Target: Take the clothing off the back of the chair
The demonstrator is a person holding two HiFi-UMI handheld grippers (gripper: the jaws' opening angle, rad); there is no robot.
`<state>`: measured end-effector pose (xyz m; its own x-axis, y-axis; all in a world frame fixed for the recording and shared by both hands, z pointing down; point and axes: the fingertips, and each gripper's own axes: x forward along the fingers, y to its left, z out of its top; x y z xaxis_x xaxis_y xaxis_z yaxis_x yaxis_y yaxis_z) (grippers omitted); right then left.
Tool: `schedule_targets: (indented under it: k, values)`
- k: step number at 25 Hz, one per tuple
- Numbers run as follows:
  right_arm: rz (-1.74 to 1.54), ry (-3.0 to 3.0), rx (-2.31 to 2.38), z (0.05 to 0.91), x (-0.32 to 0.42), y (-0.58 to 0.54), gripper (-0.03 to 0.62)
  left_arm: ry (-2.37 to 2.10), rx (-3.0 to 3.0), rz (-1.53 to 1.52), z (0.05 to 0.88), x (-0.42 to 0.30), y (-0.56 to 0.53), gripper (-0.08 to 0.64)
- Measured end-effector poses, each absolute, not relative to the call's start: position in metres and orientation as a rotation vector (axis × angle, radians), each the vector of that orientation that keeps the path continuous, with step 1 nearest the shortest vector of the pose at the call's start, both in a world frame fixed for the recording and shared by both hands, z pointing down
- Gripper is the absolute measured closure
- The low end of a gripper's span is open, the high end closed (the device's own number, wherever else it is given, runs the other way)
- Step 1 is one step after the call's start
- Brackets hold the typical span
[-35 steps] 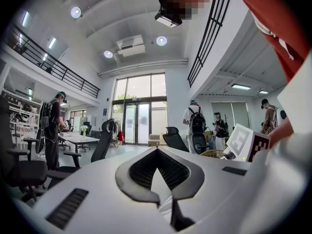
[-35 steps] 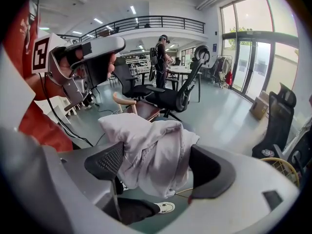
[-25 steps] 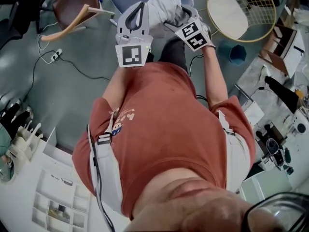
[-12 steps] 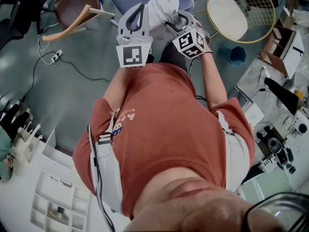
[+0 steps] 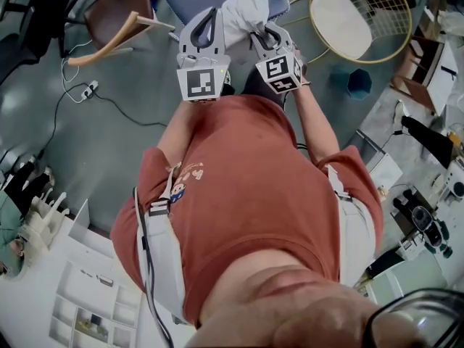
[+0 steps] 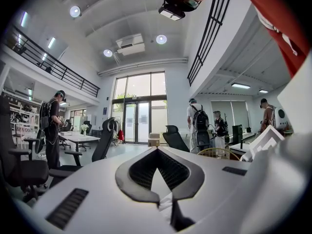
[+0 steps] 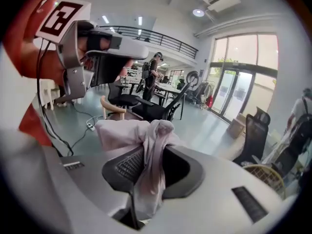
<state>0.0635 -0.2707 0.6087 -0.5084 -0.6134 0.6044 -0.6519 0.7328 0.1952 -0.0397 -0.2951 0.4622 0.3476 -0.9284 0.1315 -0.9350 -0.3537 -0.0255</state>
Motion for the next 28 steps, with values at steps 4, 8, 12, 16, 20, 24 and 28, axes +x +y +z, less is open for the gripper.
schedule_targets:
  k: [4,8,12,16,20,24,28]
  values:
    - [0.249,-2.309,1.065,0.604,0.066,-0.271,0.496,-1.756,2.553,0.188,0.457,-0.041,-0.290,0.546]
    - [0.340,-2.341,1.166,0.596,0.070,-0.270,0.503,-1.759,2.556,0.175,0.454,-0.045,-0.284,0.546]
    - [0.351,-2.368,1.227,0.578,0.066,-0.267,0.505,-1.753,2.564,0.152,0.449,-0.051,-0.280,0.546]
    - [0.322,-2.385,1.288,0.562,0.066,-0.263,0.505,-1.743,2.587,0.135,0.445,-0.053,-0.275,0.546]
    - [0.295,-2.407,1.361,0.541,0.071,-0.261,0.505,-1.735,2.606,0.109,0.437,-0.055,-0.271,0.546]
    - [0.245,-2.433,1.440,0.508,0.073,-0.257,0.505,-1.735,2.630,0.079,0.424,-0.062,-0.267,0.546]
    - [0.188,-2.461,1.524,0.472,0.078,-0.252,0.505,-1.730,2.654,0.059,0.410,-0.064,-0.264,0.546]
